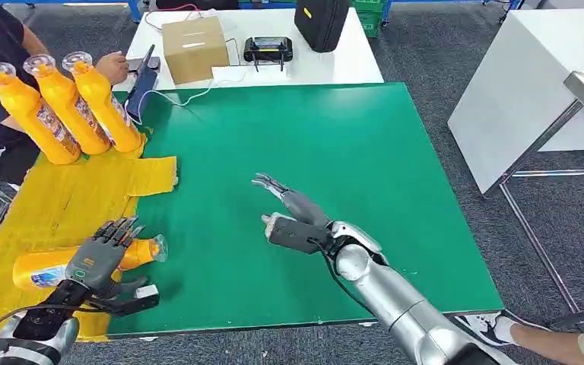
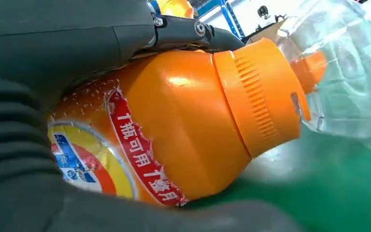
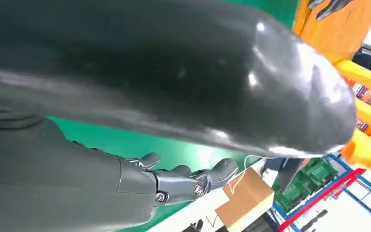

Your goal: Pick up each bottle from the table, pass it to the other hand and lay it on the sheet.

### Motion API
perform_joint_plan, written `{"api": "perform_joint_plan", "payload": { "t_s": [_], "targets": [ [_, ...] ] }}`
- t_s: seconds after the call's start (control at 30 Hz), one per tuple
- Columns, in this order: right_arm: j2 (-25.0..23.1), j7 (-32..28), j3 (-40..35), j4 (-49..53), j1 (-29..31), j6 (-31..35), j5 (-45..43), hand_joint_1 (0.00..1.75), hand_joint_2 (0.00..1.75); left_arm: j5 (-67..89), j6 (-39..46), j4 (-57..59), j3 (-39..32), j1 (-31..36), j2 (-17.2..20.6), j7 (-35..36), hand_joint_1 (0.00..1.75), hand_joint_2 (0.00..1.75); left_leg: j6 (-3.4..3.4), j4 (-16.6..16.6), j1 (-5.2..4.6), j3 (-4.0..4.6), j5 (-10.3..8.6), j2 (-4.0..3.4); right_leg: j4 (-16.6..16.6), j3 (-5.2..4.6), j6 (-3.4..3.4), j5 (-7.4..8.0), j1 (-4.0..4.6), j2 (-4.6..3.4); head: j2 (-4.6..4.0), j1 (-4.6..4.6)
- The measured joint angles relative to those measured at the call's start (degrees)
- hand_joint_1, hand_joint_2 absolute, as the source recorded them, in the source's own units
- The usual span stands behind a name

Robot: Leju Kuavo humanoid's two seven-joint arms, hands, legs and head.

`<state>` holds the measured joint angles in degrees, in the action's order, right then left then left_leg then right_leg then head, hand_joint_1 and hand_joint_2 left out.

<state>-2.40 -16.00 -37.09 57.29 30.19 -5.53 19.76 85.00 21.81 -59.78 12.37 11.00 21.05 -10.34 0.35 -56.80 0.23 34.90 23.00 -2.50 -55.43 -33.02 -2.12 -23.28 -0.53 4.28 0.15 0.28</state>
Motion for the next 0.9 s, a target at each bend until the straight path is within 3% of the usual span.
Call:
{"api": "perform_joint_plan", "payload": {
  "t_s": [0.13, 0.47, 0.63, 0.9],
  "targets": [
    [-0.05, 0.00, -0.20, -0.07, 0.01, 0.02, 0.00, 0.00, 0.00, 0.13, 0.48, -0.33, -0.02, -0.49, 0.00, 0.07, 0.00, 0.00, 0.00, 0.00, 0.00, 0.00, 0.00, 0.04, 0.00, 0.00, 0.00, 0.00, 0.00, -0.01, 0.00, 0.00],
    [-0.07, -0.02, -2.10, -0.07, -0.17, 0.09, 0.46, 0.00, 0.00, 4.72, 16.50, -0.92, -1.84, -2.84, -1.90, 8.67, 0.00, 0.00, 0.02, -0.02, 0.00, 0.19, -0.02, 0.01, 0.00, -0.21, -0.02, 0.02, 0.01, -0.02, 0.00, 0.00],
    [-0.09, -0.37, -3.71, -0.22, -0.01, -0.50, 0.35, 0.00, 0.00, 4.83, 18.10, -0.75, -4.34, -2.57, -2.01, 9.06, 0.00, 0.00, 0.02, -0.02, 0.01, 0.30, -0.02, -0.01, 0.00, -0.35, -0.01, 0.02, 0.05, -0.02, 0.00, 0.00],
    [-2.01, -0.31, -7.02, -2.34, 2.54, -1.81, 0.02, 0.00, 0.00, 1.97, 18.12, 11.72, -12.37, 7.82, -2.27, 2.58, 0.00, 0.00, -0.09, -0.02, 0.05, 0.39, -0.14, 0.01, -0.08, -0.46, 0.01, 0.05, 0.12, -0.02, 0.00, 0.00]
  ]
}}
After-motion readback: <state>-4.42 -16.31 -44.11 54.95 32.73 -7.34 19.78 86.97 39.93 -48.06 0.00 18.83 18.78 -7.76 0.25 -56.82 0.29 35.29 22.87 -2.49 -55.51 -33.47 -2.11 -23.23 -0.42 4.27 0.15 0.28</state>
